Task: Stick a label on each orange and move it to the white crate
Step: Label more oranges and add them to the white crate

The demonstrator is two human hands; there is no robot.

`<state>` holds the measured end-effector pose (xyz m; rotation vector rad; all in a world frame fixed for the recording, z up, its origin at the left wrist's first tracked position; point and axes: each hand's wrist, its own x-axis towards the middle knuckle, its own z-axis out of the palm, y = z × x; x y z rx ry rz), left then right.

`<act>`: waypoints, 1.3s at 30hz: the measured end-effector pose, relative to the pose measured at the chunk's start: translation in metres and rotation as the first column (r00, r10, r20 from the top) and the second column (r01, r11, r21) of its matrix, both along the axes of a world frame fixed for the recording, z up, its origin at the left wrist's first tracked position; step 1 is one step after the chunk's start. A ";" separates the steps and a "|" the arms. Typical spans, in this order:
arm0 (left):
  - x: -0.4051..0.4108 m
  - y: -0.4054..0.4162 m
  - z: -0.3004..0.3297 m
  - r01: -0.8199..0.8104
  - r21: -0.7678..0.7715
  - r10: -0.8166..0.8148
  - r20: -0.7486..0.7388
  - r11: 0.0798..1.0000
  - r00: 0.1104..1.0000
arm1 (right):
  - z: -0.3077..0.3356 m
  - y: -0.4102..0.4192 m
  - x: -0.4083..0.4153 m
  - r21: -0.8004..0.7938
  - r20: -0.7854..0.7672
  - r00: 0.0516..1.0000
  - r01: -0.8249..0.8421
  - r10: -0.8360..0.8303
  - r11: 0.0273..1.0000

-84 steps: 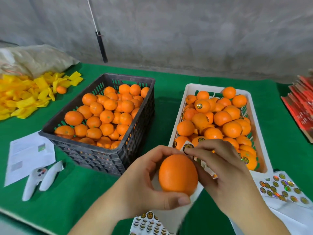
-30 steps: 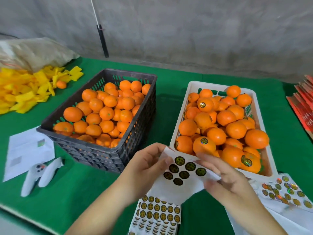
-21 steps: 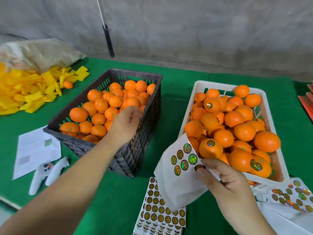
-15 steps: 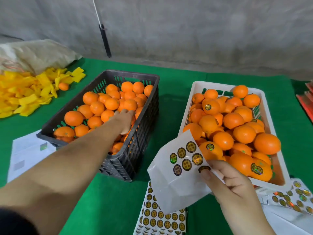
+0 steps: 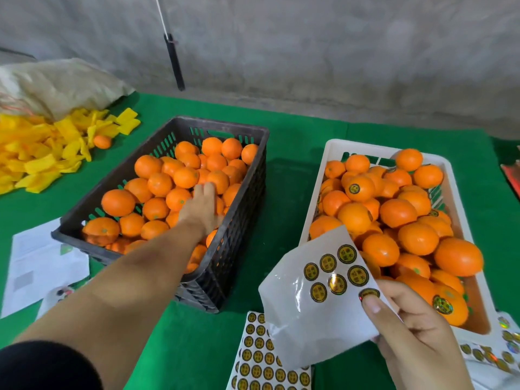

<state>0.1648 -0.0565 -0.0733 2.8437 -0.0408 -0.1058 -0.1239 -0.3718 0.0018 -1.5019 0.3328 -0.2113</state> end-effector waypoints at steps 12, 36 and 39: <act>-0.192 -0.052 0.135 -0.217 -0.957 -0.531 -0.286 0.191 0.797 | 0.017 -0.014 -0.017 -0.001 0.023 0.967 -0.254 0.254 0.967; -0.291 -0.075 0.132 -0.070 -0.962 -0.540 -0.206 0.262 0.816 | 0.053 0.023 -0.058 -0.949 0.189 0.892 0.058 0.411 0.309; -0.289 -0.074 0.136 -0.023 -0.967 -0.596 -0.175 0.255 0.783 | 0.049 0.025 -0.058 -0.904 0.125 0.858 -0.108 0.498 0.414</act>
